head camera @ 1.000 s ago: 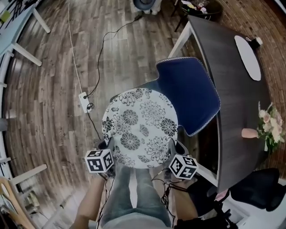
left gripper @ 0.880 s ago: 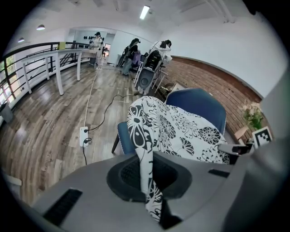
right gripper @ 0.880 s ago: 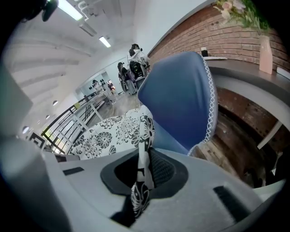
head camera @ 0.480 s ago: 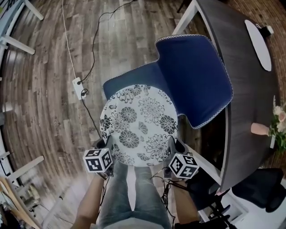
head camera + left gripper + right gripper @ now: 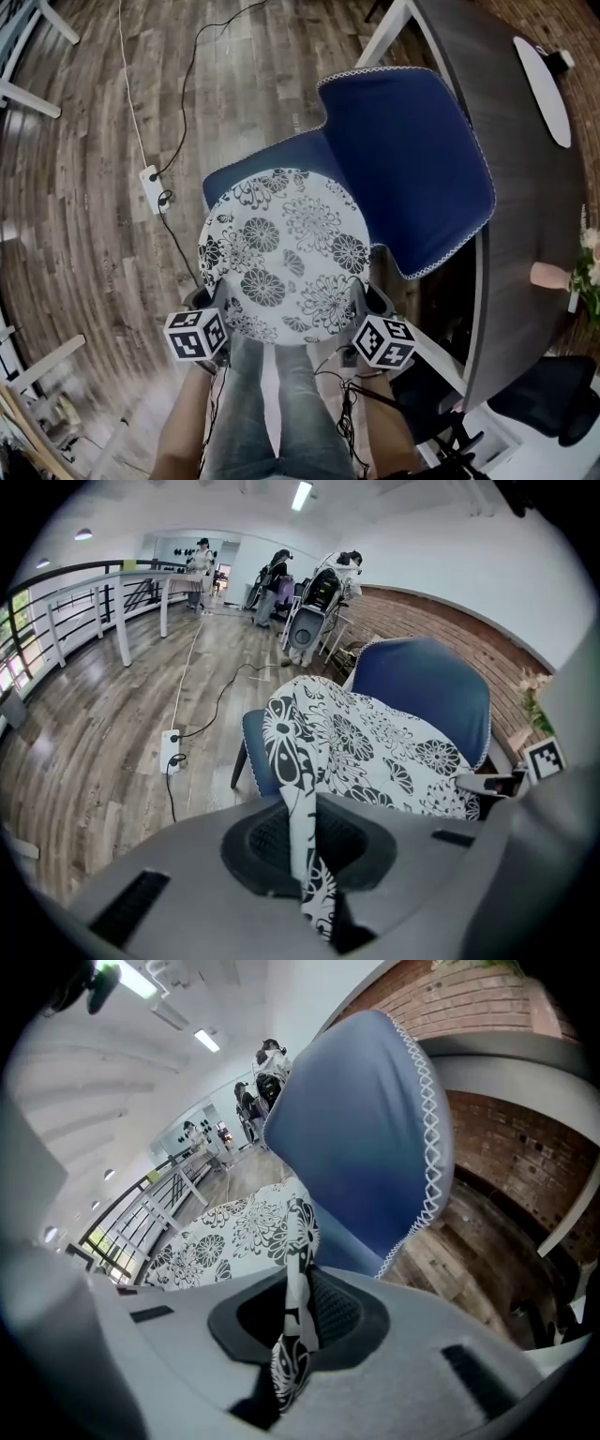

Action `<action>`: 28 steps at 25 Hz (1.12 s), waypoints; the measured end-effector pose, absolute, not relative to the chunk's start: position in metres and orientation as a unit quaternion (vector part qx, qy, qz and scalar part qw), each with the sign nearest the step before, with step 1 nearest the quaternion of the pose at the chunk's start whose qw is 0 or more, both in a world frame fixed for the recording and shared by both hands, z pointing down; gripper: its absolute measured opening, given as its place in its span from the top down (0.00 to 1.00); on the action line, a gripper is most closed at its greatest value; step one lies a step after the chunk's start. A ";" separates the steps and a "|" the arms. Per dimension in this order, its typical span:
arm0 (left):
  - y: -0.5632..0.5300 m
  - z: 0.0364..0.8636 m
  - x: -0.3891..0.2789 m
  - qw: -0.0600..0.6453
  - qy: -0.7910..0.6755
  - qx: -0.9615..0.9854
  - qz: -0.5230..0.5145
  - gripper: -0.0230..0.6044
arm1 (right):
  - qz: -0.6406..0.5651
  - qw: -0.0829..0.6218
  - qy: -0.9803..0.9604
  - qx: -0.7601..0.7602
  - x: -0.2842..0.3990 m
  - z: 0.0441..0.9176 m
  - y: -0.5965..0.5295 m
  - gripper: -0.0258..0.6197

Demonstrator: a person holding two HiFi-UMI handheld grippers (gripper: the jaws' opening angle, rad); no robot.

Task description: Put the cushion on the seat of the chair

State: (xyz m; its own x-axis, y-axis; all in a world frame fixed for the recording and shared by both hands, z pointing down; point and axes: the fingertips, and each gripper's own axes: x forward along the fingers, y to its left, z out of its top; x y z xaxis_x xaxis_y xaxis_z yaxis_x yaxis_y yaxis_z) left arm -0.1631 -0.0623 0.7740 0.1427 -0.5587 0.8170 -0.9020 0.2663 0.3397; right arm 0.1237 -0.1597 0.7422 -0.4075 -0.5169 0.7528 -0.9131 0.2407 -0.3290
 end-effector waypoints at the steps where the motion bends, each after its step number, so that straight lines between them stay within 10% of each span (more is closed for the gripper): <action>1: -0.070 0.778 -0.164 0.483 -0.632 0.580 0.173 0.94 | 0.383 0.255 -0.747 0.480 0.123 0.746 -0.167 0.90; 28: -0.160 0.862 -0.191 0.463 -0.642 0.581 0.189 0.94 | 0.346 0.259 -0.755 0.494 0.091 0.834 -0.267 0.90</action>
